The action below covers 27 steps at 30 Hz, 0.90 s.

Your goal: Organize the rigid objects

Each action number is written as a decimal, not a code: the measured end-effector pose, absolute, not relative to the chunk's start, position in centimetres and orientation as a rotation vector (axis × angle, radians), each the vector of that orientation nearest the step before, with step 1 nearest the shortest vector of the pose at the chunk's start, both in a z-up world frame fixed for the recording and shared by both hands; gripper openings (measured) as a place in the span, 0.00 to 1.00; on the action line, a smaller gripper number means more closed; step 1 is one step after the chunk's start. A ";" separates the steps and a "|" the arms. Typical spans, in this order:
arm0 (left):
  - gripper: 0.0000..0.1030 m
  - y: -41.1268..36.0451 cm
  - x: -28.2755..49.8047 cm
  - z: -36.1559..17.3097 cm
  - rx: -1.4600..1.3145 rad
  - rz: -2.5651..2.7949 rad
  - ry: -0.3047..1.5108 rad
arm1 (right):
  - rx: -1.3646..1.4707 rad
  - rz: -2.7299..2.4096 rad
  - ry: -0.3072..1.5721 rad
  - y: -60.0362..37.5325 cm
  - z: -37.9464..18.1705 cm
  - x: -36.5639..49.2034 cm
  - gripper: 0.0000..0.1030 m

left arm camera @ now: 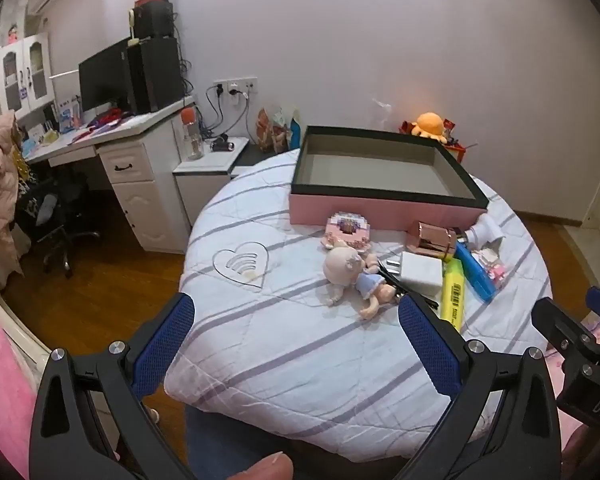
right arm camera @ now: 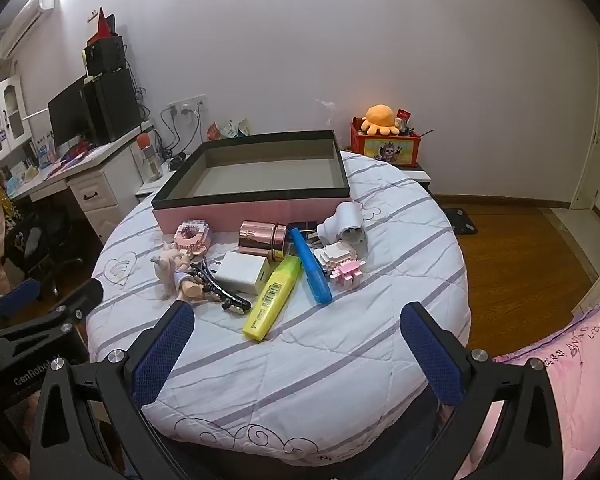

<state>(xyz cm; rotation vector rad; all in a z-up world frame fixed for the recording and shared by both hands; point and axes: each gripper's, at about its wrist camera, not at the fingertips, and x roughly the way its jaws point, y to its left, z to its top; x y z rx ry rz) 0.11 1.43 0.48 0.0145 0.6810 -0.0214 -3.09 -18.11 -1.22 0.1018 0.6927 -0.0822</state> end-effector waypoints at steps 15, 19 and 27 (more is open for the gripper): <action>1.00 2.4 1.8 -0.8 -0.040 -0.051 0.718 | 0.090 -0.089 0.733 -18.5 -2.7 -1.2 1.00; 1.00 2.3 3.2 -1.8 -0.040 -0.017 0.761 | 0.089 -0.100 0.766 -19.0 -3.8 -0.3 1.00; 1.00 2.3 5.4 -2.2 -0.025 -0.030 0.732 | 0.050 -0.102 0.809 -19.6 -5.4 2.5 1.00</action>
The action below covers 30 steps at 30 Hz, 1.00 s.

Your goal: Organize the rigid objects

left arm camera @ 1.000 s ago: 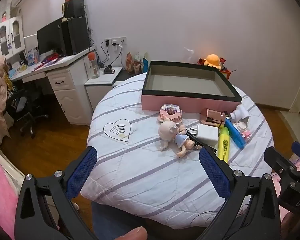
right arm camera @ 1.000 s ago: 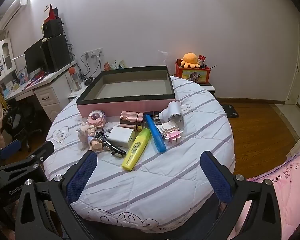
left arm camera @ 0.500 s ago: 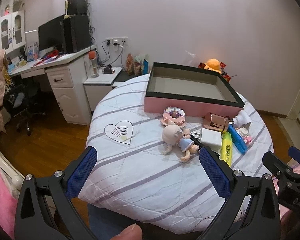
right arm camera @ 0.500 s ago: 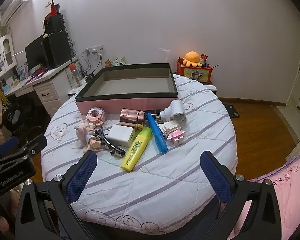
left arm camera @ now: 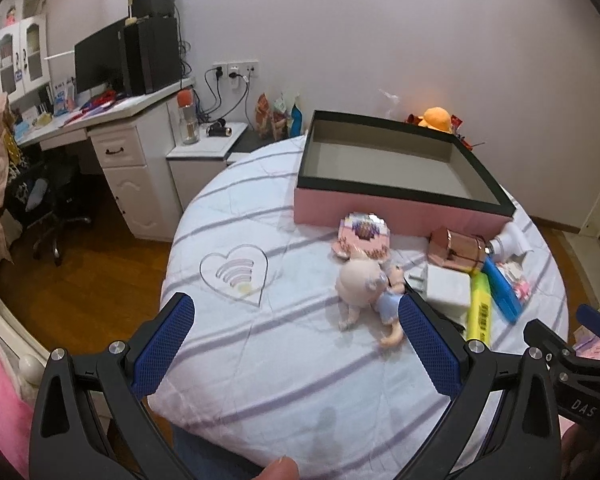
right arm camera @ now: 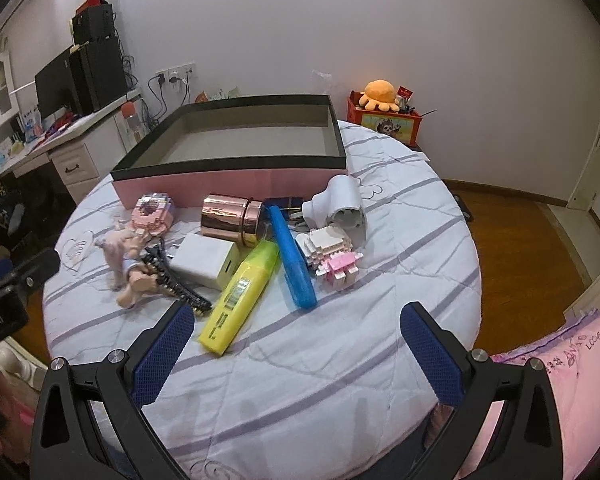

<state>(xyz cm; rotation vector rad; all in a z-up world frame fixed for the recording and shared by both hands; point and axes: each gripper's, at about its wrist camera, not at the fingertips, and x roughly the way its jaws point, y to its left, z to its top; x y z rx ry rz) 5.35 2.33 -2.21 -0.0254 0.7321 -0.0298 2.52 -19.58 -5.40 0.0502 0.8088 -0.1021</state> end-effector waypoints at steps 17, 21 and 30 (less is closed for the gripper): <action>1.00 1.6 4.6 -1.6 0.027 -0.040 0.714 | 0.043 -0.083 0.820 -19.1 -5.0 3.0 1.00; 1.00 1.5 2.6 0.0 0.049 -0.032 0.675 | 0.039 -0.097 0.768 -18.6 -2.8 1.5 1.00; 1.00 2.1 -0.9 3.6 0.036 -0.019 0.588 | 0.023 -0.104 0.634 -17.4 2.8 -2.8 1.00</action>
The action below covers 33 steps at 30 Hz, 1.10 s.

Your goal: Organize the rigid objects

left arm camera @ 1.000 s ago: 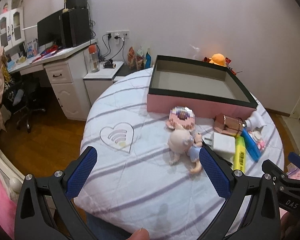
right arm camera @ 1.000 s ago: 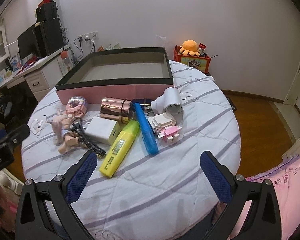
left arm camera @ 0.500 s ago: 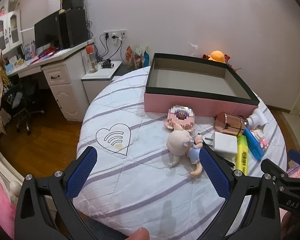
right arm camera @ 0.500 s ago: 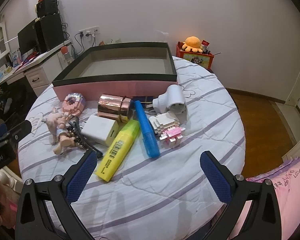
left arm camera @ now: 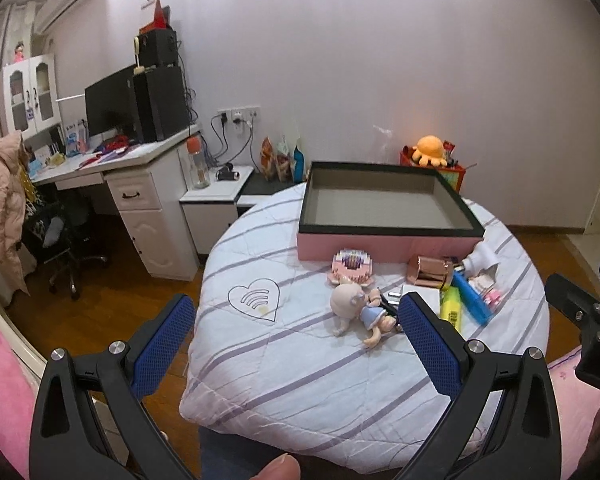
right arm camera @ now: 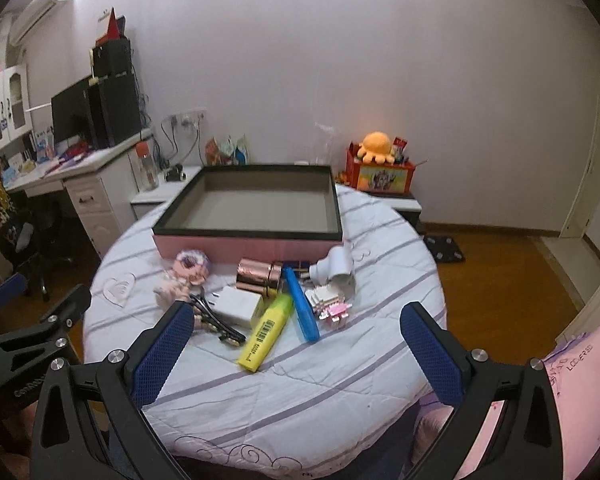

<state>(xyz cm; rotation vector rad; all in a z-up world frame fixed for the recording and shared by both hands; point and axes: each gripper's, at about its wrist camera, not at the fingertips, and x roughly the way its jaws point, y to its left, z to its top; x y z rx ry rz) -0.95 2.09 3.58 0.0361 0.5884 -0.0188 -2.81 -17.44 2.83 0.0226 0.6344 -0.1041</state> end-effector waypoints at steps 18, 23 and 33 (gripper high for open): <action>1.00 1.9 -2.4 4.5 0.035 -0.019 0.567 | 0.029 -0.091 0.598 -17.3 4.1 -4.4 1.00; 1.00 2.0 -2.4 4.4 0.034 -0.018 0.573 | 0.029 -0.091 0.599 -17.3 4.0 -4.5 1.00; 1.00 1.9 0.3 1.2 0.012 -0.028 0.642 | 0.055 -0.099 0.679 -19.2 0.8 -2.2 1.00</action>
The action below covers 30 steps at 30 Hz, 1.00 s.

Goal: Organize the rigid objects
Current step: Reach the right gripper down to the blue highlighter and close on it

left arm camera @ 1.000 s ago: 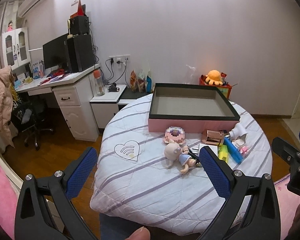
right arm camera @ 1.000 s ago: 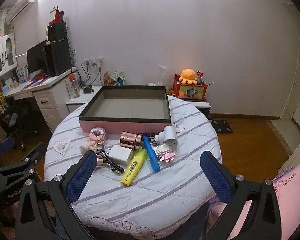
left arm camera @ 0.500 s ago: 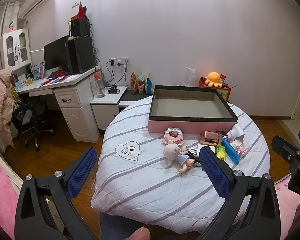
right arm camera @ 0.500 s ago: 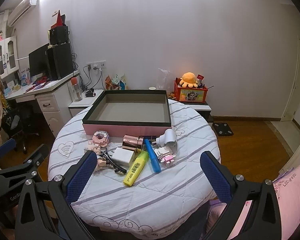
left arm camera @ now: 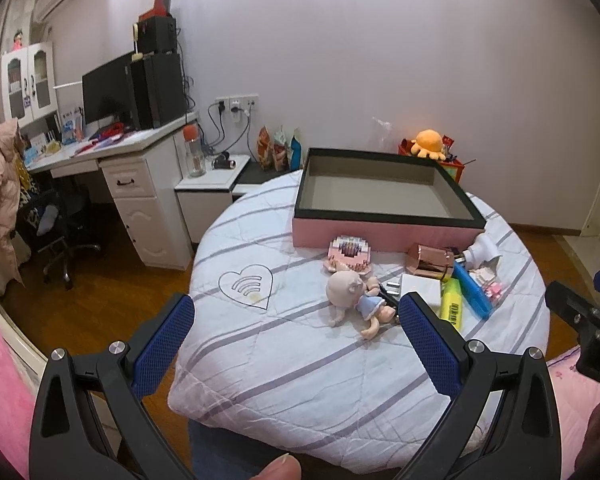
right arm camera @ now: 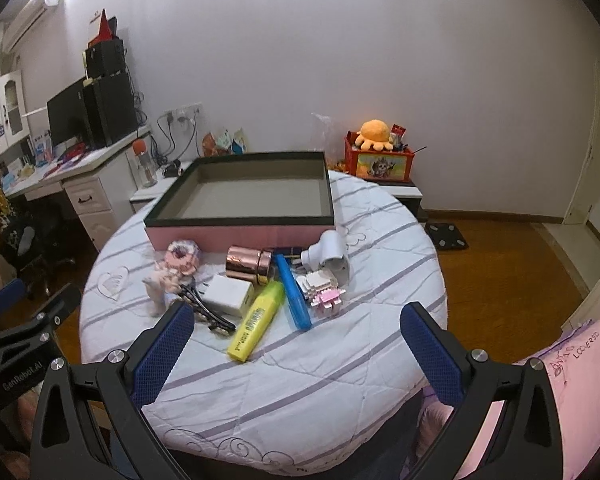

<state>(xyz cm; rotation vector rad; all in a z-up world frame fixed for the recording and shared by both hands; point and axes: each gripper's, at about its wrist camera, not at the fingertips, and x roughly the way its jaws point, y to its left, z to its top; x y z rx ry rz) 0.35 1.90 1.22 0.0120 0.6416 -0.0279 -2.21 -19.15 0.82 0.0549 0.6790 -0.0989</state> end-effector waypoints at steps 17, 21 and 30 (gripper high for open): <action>1.00 -0.9 6.2 -3.4 0.027 -0.084 0.721 | 0.022 -0.092 0.864 -23.0 -8.5 6.3 0.73; 1.00 -0.9 6.8 -4.0 0.023 -0.078 0.733 | 0.019 -0.066 0.873 -23.2 -8.9 7.0 0.73; 1.00 -0.6 7.2 -4.7 0.018 -0.071 0.748 | -0.001 -0.012 0.900 -22.0 -9.7 7.3 0.56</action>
